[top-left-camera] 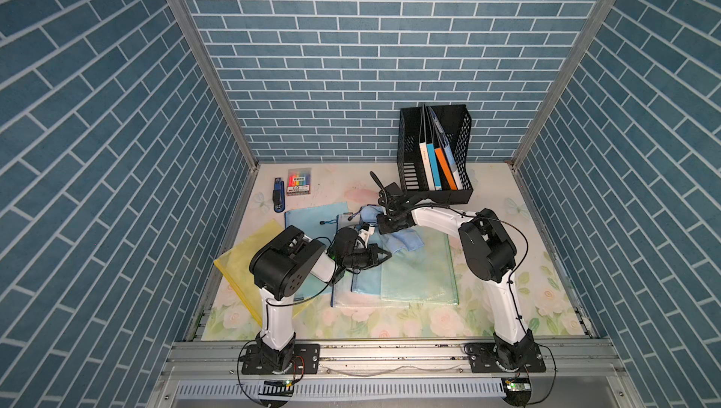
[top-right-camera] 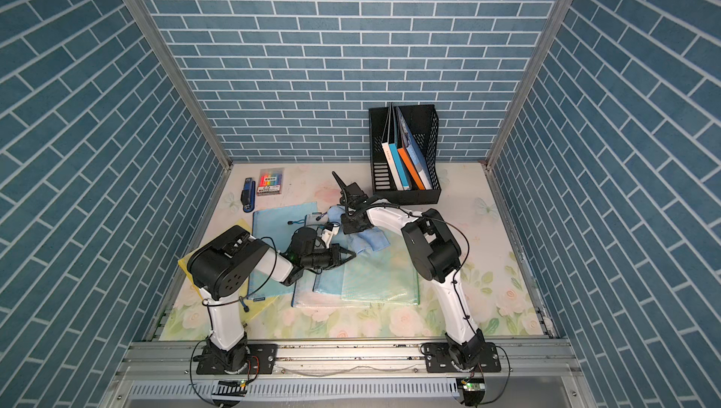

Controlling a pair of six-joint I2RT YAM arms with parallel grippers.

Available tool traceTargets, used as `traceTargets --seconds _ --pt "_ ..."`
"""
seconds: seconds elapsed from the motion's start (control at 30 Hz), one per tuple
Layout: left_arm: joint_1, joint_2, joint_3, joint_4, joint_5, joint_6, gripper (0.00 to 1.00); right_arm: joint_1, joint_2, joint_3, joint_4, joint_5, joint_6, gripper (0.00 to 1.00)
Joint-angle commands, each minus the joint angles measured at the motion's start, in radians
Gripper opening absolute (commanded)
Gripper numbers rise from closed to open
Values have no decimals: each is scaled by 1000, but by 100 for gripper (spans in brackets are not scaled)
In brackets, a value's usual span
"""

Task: Wipe the document bag
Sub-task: Wipe the dirt from the document bag.

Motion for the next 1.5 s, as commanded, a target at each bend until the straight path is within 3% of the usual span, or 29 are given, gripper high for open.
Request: traceTargets --seconds 0.0,0.3,0.53,0.63,0.83,1.0,1.03,1.07,1.1,1.27,1.47 --pt "1 -12 -29 -70 -27 4 0 -70 -94 -99 -33 6 15 0" --pt "3 -14 -18 -81 -39 1 0 -241 -277 -281 -33 6 15 0" --pt "4 -22 -18 -77 -52 -2 0 -277 -299 -299 -33 6 15 0" --pt "4 -16 -20 -65 -53 -13 0 -244 -270 -280 -33 6 15 0" --pt "4 -15 -15 -68 -62 -20 0 -36 -173 -133 -33 6 15 0" --pt "4 -27 -17 -66 -76 -25 0 34 -125 -73 -33 6 15 0" --pt "3 -29 -17 -66 -79 -26 0 34 -122 -81 -198 -25 -56 0" --pt "3 -30 -17 -67 -81 -26 0 33 -122 -88 -229 -21 -35 73" --pt "3 -29 -19 -65 -82 -27 0 32 -123 -100 -244 -7 -40 0" --pt "3 -32 -27 -53 -91 -37 0 -1 -201 -223 -252 95 -62 0" --pt "4 -35 -49 -24 -102 -57 0 -122 -317 -374 -232 136 -72 0"
